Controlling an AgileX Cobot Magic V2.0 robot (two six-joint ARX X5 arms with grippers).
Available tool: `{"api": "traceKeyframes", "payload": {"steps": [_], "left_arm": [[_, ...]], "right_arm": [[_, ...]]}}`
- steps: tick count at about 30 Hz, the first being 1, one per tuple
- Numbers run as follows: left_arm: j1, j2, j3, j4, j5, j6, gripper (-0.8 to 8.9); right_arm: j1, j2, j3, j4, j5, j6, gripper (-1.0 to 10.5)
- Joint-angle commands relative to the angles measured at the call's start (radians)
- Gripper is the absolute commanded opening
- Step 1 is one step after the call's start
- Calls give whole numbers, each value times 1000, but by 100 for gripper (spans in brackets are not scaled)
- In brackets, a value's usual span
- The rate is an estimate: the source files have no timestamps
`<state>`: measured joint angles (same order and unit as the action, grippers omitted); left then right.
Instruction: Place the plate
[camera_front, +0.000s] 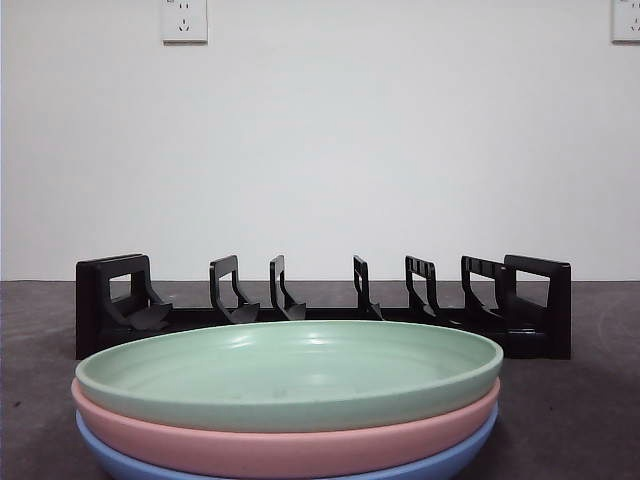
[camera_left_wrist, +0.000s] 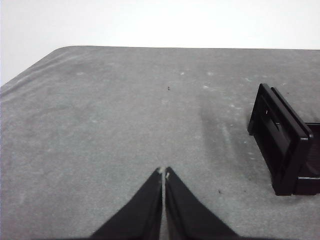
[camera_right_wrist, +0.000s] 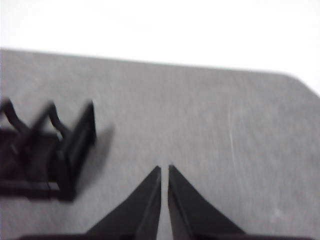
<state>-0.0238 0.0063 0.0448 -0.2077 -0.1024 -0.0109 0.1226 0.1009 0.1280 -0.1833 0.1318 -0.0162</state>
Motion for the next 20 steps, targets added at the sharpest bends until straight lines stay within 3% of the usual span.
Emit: {"api": "traceKeyframes", "payload": {"steps": [1, 20], "left_arm": [[0, -1, -10, -2, -2, 1, 7], [0, -1, -10, -2, -2, 1, 7]], "right_arm": [[-18, -65, -48, 24, -22, 22, 23], [-40, -97, -116, 84, -53, 38, 23]]}}
